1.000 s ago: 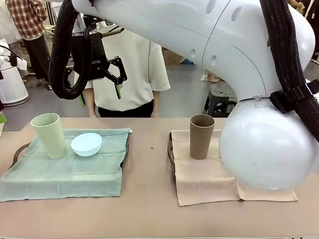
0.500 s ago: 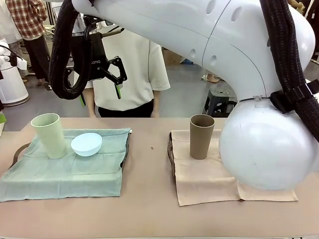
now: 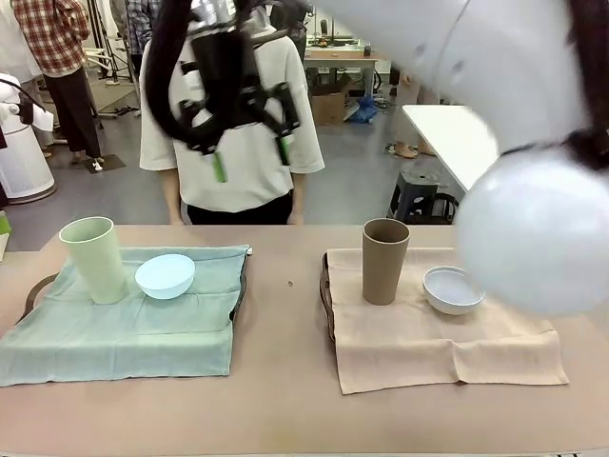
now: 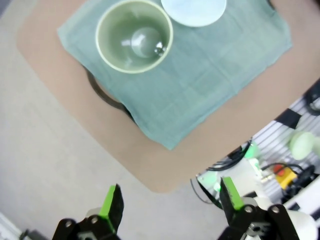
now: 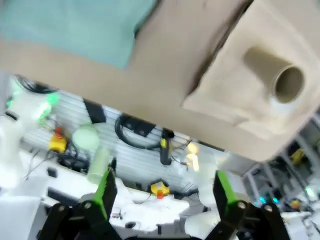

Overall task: Set up a tray with a mat and arrange the tableware.
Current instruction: Place the Picnic Bowl and Reusable plastic cup back onto the Handle tray in front of the human's position.

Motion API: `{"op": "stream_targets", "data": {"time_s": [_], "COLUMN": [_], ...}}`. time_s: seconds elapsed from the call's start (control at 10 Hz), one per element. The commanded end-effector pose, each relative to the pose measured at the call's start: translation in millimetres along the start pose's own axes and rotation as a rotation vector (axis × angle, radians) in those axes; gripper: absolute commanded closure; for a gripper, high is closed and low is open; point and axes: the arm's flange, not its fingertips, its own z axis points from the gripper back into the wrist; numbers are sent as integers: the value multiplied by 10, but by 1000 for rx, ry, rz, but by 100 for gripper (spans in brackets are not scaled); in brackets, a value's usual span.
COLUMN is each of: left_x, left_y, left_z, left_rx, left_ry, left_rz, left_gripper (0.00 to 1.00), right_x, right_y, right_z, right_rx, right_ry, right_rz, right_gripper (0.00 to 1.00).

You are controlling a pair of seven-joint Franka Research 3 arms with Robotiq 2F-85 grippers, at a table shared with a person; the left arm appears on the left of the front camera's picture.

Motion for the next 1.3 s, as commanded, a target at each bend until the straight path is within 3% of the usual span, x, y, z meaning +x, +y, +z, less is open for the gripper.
{"op": "stream_targets", "data": {"time_s": [0.0,0.2,0.4,0.6,0.8,0.9,1.0,1.2], "left_x": [66,166,284,445,570,594,486,486], "left_y": [-130,-224,-388,-511,-571,-564,-557,-557], "left_z": [-15,79,243,341,283,226,329,329], "left_rx": [4,-29,-41,-37,-57,-62,-42,-42], "left_ry": [54,23,-55,-104,-116,-112,-106,-106], "left_rz": [58,138,174,180,206,193,173,173], "left_gripper": [0,0,0,0,0,0,0,0], "right_x": [-758,-1254,-1663,-2090,-2315,-2336,-2093,-2093], "right_y": [-490,-734,-950,-1255,-1443,-1525,-1440,-1440], "right_z": [-448,-620,-818,-1151,-1391,-1421,-868,-868], "right_rx": [14,24,78,183,267,311,227,227], "right_ry": [83,87,-14,-167,-248,-336,-172,-172], "right_rz": [42,4,-113,-357,-495,-669,-435,-435], "right_gripper": [0,0,0,0,0,0,0,0]}}
